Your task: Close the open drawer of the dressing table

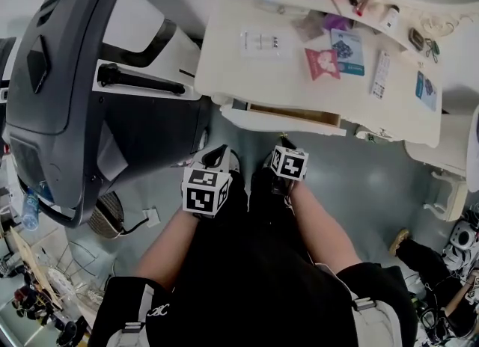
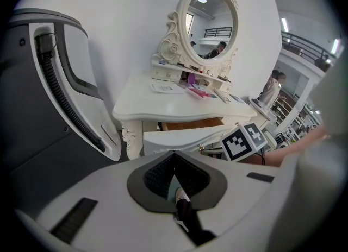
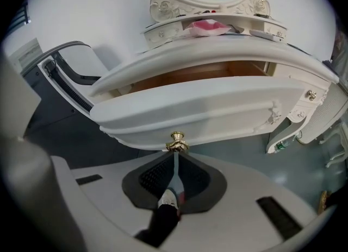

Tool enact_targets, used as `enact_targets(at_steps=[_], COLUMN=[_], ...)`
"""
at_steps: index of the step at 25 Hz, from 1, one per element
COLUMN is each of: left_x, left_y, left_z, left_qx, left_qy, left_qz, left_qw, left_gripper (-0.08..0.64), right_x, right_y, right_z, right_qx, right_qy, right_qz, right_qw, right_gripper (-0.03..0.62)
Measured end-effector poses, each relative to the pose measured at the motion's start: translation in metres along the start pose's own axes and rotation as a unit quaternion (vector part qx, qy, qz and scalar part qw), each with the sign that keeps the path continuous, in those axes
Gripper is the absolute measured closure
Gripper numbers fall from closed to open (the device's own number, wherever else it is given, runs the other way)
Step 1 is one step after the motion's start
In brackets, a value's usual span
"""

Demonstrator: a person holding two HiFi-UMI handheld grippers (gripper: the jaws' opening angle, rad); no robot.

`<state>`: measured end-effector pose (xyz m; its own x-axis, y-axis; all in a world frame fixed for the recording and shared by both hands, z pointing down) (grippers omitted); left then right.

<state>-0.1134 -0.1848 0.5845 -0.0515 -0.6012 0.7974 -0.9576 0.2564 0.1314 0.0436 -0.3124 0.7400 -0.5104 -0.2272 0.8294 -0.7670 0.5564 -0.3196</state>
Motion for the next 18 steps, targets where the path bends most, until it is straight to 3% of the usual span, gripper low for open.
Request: enact_targets(at_steps=[18], left_x=[-0.006], left_y=[0.019], left_z=[-0.004], left_qx=[-0.026], left_qy=[-0.004], left_qz=[0.013], left_qw=[0.9996], left_gripper=[0.554], right_x=[0.036], right_y=[-0.007], right_z=[0.060], right_qx=[-0.076], right_qy=[-0.051], right_qz=[-0.044], right_qw=[0.995], right_gripper=[0.580])
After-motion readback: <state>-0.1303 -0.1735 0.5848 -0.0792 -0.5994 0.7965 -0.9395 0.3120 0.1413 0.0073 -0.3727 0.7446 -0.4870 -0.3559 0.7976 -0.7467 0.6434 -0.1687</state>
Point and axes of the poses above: the fingertips, and each gripper's own axes: x forward along the fingers, y to its left, z out of its top, the point moved 5 cm from there along -x, backward along the fingers, and after that the axes turned 6 degrees about z, right-handed, at the moved point
